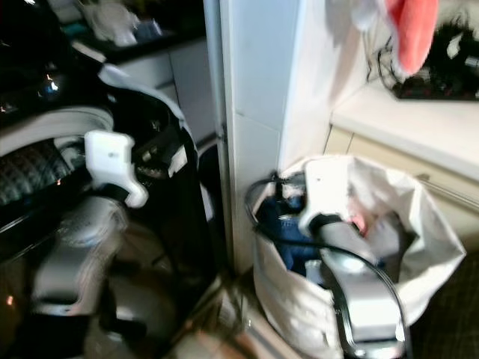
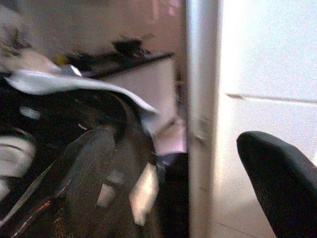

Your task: Clothes washing

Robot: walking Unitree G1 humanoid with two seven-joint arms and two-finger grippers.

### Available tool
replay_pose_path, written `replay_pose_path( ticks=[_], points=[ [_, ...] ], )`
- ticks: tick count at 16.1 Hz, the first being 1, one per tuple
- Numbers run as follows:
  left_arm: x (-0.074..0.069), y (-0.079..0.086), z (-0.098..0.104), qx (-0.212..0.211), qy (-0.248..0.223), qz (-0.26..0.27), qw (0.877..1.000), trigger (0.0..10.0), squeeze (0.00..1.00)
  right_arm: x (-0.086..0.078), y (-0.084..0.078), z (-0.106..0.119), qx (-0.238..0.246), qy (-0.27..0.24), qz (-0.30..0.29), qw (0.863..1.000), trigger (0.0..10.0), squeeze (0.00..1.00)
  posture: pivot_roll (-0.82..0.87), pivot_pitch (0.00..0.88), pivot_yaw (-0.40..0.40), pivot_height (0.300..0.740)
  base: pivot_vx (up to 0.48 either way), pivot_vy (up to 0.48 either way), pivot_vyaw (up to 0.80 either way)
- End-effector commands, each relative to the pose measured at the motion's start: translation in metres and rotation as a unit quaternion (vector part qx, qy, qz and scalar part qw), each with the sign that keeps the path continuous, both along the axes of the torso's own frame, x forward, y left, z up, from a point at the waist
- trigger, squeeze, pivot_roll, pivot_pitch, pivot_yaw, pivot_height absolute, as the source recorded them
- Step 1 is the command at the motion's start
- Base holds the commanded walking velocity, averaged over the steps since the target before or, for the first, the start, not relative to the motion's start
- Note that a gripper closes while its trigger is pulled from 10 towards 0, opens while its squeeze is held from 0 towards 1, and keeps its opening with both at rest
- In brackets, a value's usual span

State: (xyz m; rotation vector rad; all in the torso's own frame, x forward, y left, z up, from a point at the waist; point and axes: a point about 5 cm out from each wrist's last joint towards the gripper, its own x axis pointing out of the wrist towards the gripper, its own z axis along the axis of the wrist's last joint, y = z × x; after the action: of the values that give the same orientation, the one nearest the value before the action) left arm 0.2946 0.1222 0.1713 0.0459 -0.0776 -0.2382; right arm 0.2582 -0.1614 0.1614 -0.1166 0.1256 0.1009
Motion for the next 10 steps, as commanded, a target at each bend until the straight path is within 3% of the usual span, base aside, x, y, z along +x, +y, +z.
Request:
replay_pose_path(
  ticks=[1,3,7,9,10],
  points=[
    [0.001,0.01,-0.002,0.005,0.008,0.016,1.0,10.0,0.0,0.002,0.004,0.002,0.014,0.004,0.02,1.0,10.0,0.0,-0.07,0.0,0.046,0.74,0.0,0.0,0.0],
    [0.002,0.012,-0.002,0.003,0.009,0.02,1.0,10.0,0.0,0.004,0.002,0.002,0.034,0.014,0.029,0.999,10.0,0.0,-0.07,0.0,0.045,0.74,0.0,0.0,0.0],
    [0.004,0.011,-0.001,-0.001,0.011,0.015,1.0,10.0,0.0,0.012,-0.019,0.001,-0.013,0.041,0.028,0.999,10.0,0.0,-0.07,0.0,0.045,0.74,0.0,0.0,0.0],
    [0.005,0.008,-0.001,0.001,0.011,0.008,1.0,10.0,0.0,0.014,-0.027,-0.001,-0.012,0.072,0.033,0.997,10.0,0.0,-0.07,0.0,0.042,0.74,0.0,0.0,0.0],
    [0.005,0.006,-0.001,0.0,0.011,-0.002,1.0,10.0,0.0,0.014,-0.032,-0.002,-0.016,0.094,0.047,0.994,10.0,0.55,-0.07,0.0,0.041,0.74,0.0,0.0,0.0]
  ],
)
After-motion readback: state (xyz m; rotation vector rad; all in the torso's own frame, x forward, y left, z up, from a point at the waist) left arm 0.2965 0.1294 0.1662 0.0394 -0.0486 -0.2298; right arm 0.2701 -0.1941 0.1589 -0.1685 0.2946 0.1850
